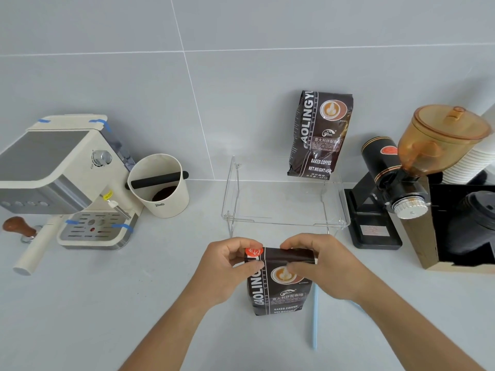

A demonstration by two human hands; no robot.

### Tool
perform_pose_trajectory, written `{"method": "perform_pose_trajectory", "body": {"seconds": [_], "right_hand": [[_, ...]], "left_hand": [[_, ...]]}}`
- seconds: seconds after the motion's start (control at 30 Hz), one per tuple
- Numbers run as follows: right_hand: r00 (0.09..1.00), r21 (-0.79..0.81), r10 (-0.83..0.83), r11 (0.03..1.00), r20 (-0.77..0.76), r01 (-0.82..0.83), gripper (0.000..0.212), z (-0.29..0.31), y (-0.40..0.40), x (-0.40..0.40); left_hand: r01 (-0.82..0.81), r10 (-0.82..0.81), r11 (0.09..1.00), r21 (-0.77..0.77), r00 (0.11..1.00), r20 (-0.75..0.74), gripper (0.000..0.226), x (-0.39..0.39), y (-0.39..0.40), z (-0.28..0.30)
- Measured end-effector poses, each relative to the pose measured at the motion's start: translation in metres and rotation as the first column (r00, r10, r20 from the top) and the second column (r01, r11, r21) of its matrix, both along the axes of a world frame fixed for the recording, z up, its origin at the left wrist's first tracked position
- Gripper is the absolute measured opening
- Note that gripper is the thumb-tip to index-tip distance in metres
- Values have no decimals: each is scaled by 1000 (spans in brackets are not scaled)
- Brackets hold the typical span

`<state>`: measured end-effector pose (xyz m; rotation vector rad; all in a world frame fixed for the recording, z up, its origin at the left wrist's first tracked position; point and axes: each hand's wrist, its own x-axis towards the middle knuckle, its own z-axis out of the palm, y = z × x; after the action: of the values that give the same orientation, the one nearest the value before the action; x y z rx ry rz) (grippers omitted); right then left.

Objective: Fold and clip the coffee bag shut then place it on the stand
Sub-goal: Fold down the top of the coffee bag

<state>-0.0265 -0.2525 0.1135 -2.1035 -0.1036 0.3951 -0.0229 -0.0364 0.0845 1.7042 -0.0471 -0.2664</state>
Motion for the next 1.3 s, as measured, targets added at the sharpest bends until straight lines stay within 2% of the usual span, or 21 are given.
{"method": "perform_pose_trajectory", "body": {"seconds": [0.1, 0.2, 0.33, 0.47, 0.6, 0.73, 0.87, 1.03, 1.3], "right_hand": [[999, -35, 40, 999, 26, -39, 26, -1, 1, -1], [996, -66, 66, 996, 53, -63, 22, -3, 1, -2], [978, -122, 122, 987, 167, -102, 16, -8, 1, -4], [967, -118, 105, 990, 232, -79, 13, -13, 1, -10], [967, -92, 72, 994, 243, -51, 12, -16, 0, -13], [976, -39, 39, 999, 214, -31, 13, -17, 0, -15], [976, -33, 25, 999, 215, -19, 19, -17, -2, -16], [975, -23, 55, 998, 214, -51, 18, -18, -10, -16], [953, 146, -157, 982, 260, 122, 13, -29, -8, -22]], "left_hand": [[-15, 12, 999, -46, 998, -59, 33, 0, 0, 0], [8, -11, 999, -39, 996, -93, 35, 1, 1, -1], [24, -24, 1000, -4, 992, -120, 33, 0, 1, -1], [24, -25, 1000, -8, 991, -131, 29, -3, 0, -1], [25, -21, 998, 49, 996, -87, 30, -5, 4, -3], [85, -85, 974, 209, 996, -8, 35, -4, 11, -2], [140, -158, 947, 288, 987, 39, 25, -4, 13, -3], [113, -133, 960, 256, 989, 63, 14, -8, 13, -9], [47, -76, 975, 215, 988, 131, 20, -12, 7, -13]]}}
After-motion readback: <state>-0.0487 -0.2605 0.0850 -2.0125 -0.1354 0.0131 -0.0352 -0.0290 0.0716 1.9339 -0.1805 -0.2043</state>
